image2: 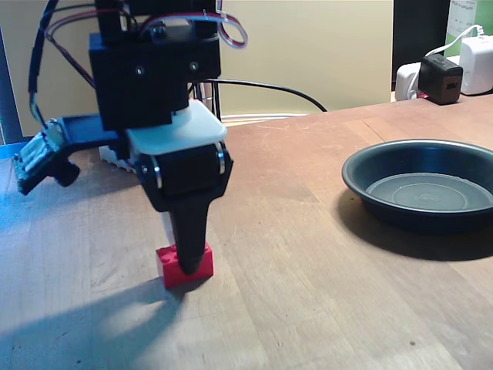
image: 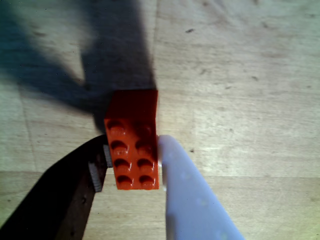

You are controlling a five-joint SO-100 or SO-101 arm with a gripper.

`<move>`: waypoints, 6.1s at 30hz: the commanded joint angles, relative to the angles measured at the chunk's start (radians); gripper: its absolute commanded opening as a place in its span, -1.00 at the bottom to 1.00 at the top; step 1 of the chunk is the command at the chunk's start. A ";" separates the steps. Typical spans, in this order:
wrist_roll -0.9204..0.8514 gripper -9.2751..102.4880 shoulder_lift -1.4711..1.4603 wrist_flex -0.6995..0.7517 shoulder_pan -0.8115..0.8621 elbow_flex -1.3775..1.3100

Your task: Grasp a lego block and put it in the bin.

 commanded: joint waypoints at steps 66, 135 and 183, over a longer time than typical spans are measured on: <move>1.025 -0.84 -0.055 -0.072 -0.838 -0.236; -0.025 -0.84 1.141 -0.508 0.054 1.161; 0.160 -0.84 1.733 -0.520 0.046 1.723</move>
